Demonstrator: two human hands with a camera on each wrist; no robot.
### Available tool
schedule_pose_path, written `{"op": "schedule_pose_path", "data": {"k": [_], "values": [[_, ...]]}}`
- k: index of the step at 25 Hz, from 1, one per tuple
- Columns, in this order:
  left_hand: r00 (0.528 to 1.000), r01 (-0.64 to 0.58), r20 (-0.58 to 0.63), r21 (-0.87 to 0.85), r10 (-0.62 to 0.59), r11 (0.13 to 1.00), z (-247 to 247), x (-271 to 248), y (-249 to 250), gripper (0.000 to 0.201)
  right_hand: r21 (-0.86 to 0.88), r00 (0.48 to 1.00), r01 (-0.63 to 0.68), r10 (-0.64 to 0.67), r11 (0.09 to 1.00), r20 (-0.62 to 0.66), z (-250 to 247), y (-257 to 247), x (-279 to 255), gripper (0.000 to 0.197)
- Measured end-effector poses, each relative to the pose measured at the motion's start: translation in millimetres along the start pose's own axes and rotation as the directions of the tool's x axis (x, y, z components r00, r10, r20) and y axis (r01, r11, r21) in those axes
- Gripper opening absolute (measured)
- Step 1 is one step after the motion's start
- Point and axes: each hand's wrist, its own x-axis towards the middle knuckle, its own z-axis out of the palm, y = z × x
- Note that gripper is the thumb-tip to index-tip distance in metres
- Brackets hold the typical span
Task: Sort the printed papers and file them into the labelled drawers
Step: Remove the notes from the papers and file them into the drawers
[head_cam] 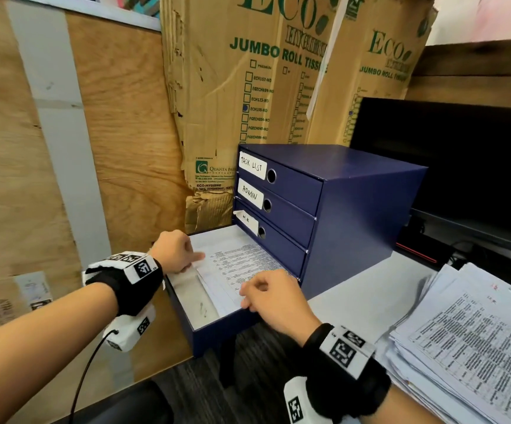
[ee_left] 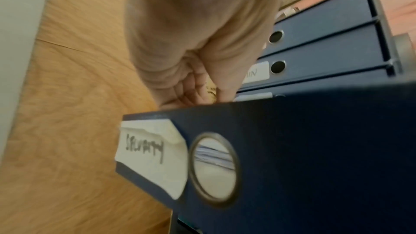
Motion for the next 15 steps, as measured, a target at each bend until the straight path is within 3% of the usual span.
{"op": "schedule_pose_path", "data": {"k": [2,4,6,7,10,12,15], "values": [[0.984,-0.015,-0.177,-0.002,0.015,1.0,-12,-3,-17,0.027,-0.137,0.981,0.189,-0.192,0.972,-0.01,12,1,3,0.034],[0.969,0.053,-0.24,0.002,-0.051,0.999,-25,-10,-39,0.021,-0.272,0.949,0.305,-0.265,0.913,0.172,24,-7,5,0.052],[0.975,0.164,-0.133,-0.091,-0.175,0.982,-31,-21,-58,0.019,-0.449,0.899,0.395,-0.238,0.801,0.367,33,-15,11,0.074],[0.972,0.22,-0.031,-0.216,-0.232,0.951,-31,-27,-64,0.019,-0.529,0.888,0.412,-0.196,0.742,0.416,35,-17,15,0.084],[0.925,0.38,0.26,-0.626,-0.277,0.681,-21,-47,-65,0.013,-0.665,0.9,0.384,-0.1,0.641,0.423,34,-16,28,0.109],[0.91,0.415,0.347,-0.717,-0.229,0.56,-12,-51,-60,0.008,-0.652,0.922,0.336,-0.097,0.679,0.375,31,-14,31,0.094],[0.904,0.427,0.364,-0.779,-0.223,0.459,-3,-47,-51,0.007,-0.541,0.931,0.33,-0.17,0.773,0.324,23,-14,27,0.075]]}}
